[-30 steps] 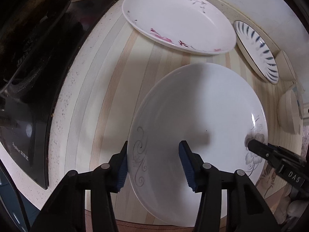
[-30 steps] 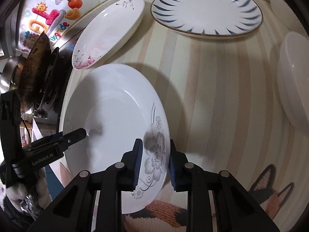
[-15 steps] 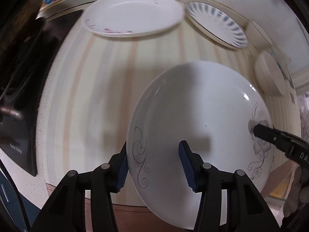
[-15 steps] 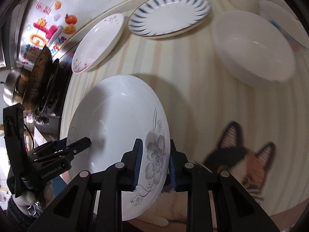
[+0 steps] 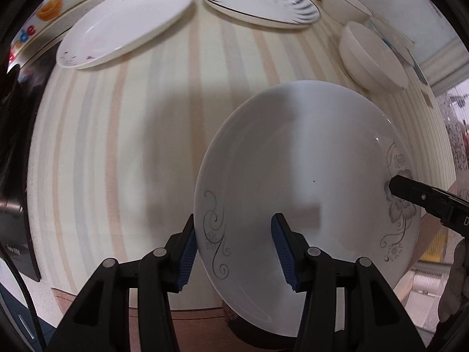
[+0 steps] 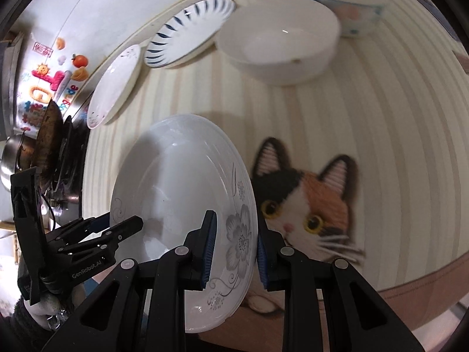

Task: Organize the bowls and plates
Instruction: 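Lift the grey-floral plate with the right gripper toward the pink-flower plate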

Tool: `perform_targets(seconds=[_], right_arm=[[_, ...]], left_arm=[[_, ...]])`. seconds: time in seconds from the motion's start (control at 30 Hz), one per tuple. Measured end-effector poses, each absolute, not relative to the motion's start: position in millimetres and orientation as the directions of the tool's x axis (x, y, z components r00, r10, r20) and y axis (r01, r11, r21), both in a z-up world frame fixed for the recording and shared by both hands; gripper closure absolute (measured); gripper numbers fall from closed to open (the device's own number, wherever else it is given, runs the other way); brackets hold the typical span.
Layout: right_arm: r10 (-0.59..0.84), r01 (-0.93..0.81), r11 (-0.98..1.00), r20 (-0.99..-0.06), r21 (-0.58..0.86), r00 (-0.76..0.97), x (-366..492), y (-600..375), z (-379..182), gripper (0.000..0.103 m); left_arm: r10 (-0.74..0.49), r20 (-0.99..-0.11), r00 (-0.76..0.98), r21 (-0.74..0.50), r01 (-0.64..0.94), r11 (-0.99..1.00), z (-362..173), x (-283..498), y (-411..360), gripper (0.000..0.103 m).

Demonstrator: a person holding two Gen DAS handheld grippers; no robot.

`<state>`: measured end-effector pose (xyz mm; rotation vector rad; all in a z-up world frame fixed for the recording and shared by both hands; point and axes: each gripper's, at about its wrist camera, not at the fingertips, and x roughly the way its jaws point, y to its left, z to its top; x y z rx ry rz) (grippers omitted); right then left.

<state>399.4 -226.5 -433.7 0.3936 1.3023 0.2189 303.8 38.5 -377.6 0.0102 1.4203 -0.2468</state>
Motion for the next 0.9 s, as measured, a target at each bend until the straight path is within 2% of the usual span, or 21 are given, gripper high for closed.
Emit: perform_targets(seconds=[0.23, 0.37, 0.47, 0.63, 0.77, 0.9], right_arm=[[0.387, 0.11, 0.902, -0.895, 0.417, 0.222, 392.9, -239.1, -446.1, 0.076], [0.405, 0.162, 0.886, -0.895, 0.435, 0.189, 395.0, -255.3, -441.7, 0.074], [0.42, 0.164, 0.872, -0.876, 0.462, 0.238, 400.0, -269.7, -408.9, 0.071], [0.519, 0.028, 0.834, -0.8, 0.551, 0.302, 448.8, -239.9, -344.6, 0.054], [0.537, -0.158, 0.843, -0.79, 0.513, 0.297, 528.0, -165.7, -325.0, 0.054], [0.521, -0.269, 0.848, -0.812, 0.457, 0.264, 607.7, -101.1, -338.2, 0.054]], left_arm=[[-0.14, -0.98, 0.138, -0.107, 0.225, 0.968, -384.0, 325.3, -2.2, 0.057], [-0.126, -0.974, 0.19, -0.084, 0.214, 0.973, -358.6, 336.7, 5.3, 0.057], [-0.122, -0.961, 0.249, -0.087, 0.148, 0.985, -329.6, 344.8, 29.1, 0.056], [-0.113, -0.946, 0.303, -0.126, -0.022, 0.992, -310.4, 392.8, 85.7, 0.056], [-0.111, -0.946, 0.306, -0.168, -0.167, 0.972, -326.3, 429.2, 128.4, 0.056], [-0.067, -0.951, 0.301, -0.15, -0.262, 0.953, -347.9, 459.7, 151.1, 0.056]])
